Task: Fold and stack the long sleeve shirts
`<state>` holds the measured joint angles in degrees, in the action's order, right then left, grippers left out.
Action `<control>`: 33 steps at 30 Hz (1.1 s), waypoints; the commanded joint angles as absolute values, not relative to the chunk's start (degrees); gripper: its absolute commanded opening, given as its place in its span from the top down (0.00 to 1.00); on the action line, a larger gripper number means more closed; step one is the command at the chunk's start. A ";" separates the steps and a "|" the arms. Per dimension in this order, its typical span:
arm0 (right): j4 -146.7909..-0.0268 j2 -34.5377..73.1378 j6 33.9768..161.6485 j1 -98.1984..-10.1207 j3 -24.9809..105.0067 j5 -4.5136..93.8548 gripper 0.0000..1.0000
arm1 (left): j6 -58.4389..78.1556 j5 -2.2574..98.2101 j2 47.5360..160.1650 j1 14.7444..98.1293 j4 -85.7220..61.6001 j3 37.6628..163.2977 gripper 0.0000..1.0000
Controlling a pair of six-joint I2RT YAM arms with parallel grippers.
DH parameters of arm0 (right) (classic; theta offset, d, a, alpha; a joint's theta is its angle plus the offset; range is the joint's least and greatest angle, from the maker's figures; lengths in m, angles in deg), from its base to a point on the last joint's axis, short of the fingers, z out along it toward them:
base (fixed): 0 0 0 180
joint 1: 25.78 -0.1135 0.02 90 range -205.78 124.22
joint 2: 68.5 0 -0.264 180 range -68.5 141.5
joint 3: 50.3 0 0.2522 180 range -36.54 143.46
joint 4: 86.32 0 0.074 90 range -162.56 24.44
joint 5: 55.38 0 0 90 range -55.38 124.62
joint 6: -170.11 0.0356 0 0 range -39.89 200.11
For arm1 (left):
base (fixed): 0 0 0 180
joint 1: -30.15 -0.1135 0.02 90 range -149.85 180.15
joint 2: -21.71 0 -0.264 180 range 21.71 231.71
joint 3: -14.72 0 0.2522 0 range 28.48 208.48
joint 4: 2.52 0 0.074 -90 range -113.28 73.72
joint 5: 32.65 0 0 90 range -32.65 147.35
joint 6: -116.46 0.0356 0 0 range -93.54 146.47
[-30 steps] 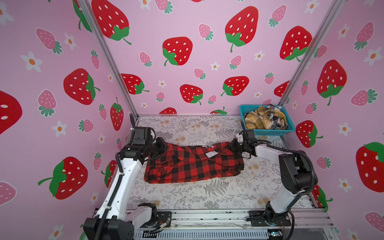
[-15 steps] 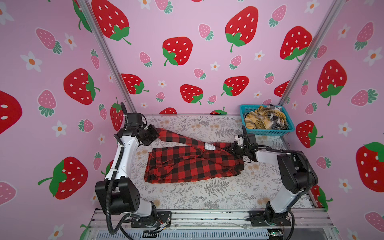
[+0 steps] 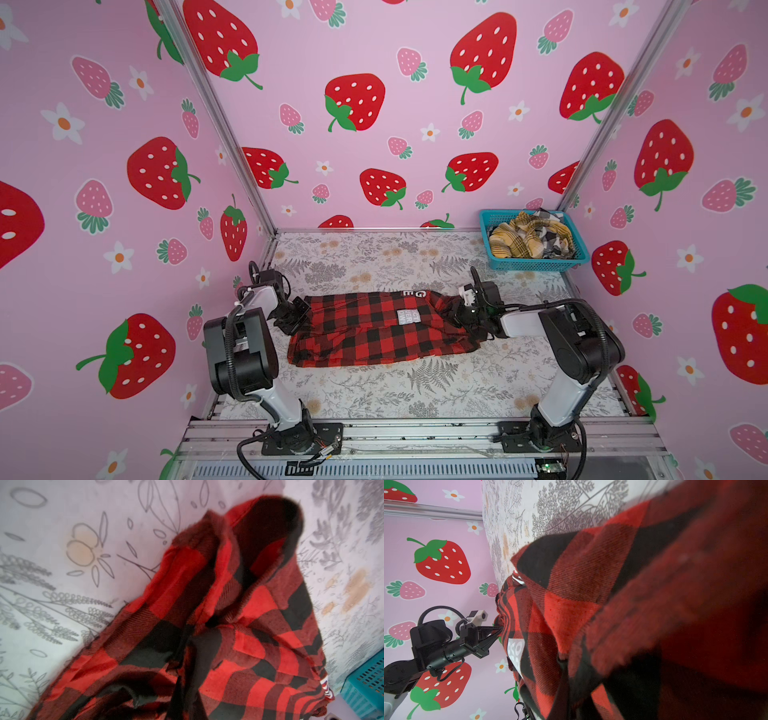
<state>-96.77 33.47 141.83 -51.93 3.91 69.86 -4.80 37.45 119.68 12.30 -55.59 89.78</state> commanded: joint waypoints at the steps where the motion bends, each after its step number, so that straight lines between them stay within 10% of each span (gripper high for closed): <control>1: -96.30 33.14 142.30 -52.31 5.18 68.50 1.00 | -4.45 37.59 120.15 12.11 -57.02 95.43 1.00; 14: -92.87 31.88 141.81 -54.54 6.58 65.69 1.00 | -2.11 40.89 124.01 11.82 -61.91 100.17 1.00; 18: -91.89 31.74 141.42 -55.31 6.32 64.65 0.66 | -1.38 42.05 125.92 11.73 -61.94 98.64 1.00; 20: -89.82 30.18 140.36 -55.31 6.04 63.30 0.52 | -1.22 43.62 126.53 11.58 -62.31 98.31 0.81; 27: -67.77 17.54 129.68 -55.67 9.41 52.37 0.27 | -0.88 48.17 122.89 11.60 -65.94 100.75 0.55; 30: -57.60 11.95 124.48 -58.23 11.88 45.64 0.35 | -2.45 47.73 118.98 13.05 -66.51 102.18 0.54; 33: -51.88 9.30 124.06 -63.80 11.43 41.87 0.62 | -3.55 46.42 118.50 17.06 -65.65 103.64 0.69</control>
<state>-64.33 10.81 127.64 -59.67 11.40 48.73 -2.79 46.80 119.40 13.81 -64.42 100.47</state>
